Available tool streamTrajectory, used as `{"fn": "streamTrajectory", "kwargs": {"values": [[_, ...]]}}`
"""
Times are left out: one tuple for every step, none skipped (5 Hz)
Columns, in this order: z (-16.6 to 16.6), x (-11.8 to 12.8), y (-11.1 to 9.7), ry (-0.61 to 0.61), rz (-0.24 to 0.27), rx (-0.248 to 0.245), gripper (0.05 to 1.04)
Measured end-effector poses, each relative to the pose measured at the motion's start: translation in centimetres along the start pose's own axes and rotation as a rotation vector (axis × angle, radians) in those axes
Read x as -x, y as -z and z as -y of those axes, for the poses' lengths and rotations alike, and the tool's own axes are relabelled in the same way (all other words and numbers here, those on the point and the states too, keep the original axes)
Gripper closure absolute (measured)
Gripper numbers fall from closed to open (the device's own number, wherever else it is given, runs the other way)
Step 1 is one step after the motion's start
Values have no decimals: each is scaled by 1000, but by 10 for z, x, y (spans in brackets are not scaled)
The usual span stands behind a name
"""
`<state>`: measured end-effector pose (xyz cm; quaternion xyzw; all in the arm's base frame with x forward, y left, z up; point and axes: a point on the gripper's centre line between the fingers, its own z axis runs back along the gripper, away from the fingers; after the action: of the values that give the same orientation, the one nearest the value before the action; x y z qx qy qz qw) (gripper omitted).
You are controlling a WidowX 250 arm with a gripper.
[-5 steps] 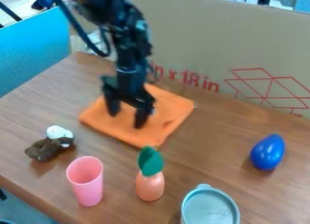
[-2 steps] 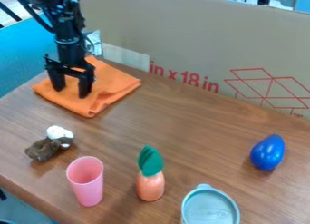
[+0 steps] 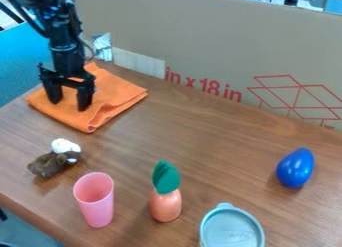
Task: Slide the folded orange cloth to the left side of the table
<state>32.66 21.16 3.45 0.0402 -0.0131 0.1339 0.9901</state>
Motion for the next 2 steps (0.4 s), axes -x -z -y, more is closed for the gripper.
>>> {"fn": "streamTrajectory", "kwargs": {"values": [[1,11,-13,6,49,25,82],[4,9,-23,-6,89,62,82]]}}
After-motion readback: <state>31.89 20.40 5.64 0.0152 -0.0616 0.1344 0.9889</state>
